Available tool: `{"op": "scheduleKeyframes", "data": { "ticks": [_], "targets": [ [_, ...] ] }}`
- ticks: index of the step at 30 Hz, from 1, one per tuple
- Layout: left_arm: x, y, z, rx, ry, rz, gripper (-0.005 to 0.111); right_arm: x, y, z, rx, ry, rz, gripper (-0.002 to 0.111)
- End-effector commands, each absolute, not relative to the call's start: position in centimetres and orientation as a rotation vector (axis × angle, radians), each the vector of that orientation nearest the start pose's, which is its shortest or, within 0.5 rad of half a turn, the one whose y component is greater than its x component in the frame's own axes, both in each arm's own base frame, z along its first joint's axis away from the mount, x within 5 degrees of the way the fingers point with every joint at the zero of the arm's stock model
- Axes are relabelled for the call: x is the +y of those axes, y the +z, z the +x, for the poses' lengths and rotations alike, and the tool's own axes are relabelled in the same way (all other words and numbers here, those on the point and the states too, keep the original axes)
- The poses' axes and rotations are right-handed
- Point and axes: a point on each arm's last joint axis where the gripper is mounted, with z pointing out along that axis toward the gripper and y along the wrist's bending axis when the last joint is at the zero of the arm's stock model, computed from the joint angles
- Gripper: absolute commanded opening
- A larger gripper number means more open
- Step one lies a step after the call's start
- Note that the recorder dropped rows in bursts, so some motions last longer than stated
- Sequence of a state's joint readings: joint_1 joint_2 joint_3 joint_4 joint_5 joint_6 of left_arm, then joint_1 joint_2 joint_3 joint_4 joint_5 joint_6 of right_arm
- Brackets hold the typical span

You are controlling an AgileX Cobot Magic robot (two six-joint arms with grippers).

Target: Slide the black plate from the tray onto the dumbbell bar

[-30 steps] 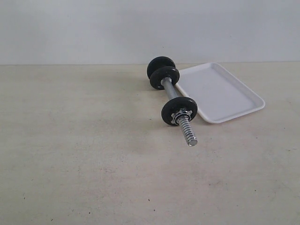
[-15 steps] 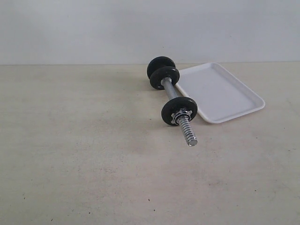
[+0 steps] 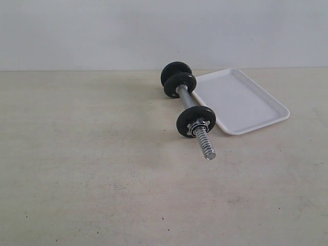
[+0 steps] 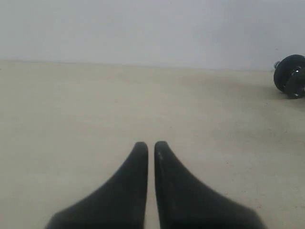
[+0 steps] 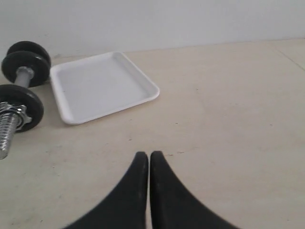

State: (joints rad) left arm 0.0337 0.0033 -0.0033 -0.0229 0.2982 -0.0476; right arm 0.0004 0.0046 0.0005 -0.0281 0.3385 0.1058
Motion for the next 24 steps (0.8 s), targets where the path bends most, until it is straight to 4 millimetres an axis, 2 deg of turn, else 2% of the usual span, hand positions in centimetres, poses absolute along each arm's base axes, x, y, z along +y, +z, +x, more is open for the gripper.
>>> {"op": "scheduleKeyframes", "data": {
  "ticks": [1,15,24],
  "targets": [
    [0.17,18.81,5.48,1.759,-0.013,-0.074,0.004,0.30,18.27,5.35,1.822,0.081,-0.014,0.000],
    [0.17,18.81,5.48,1.759,-0.013,-0.074,0.004,0.16,18.25,5.35,1.823,0.030,-0.034,0.000],
    [0.17,18.81,5.48,1.759,-0.013,-0.074,0.004,-0.13,18.25,5.36,1.823,-0.010,0.014,0.000]
  ]
}}
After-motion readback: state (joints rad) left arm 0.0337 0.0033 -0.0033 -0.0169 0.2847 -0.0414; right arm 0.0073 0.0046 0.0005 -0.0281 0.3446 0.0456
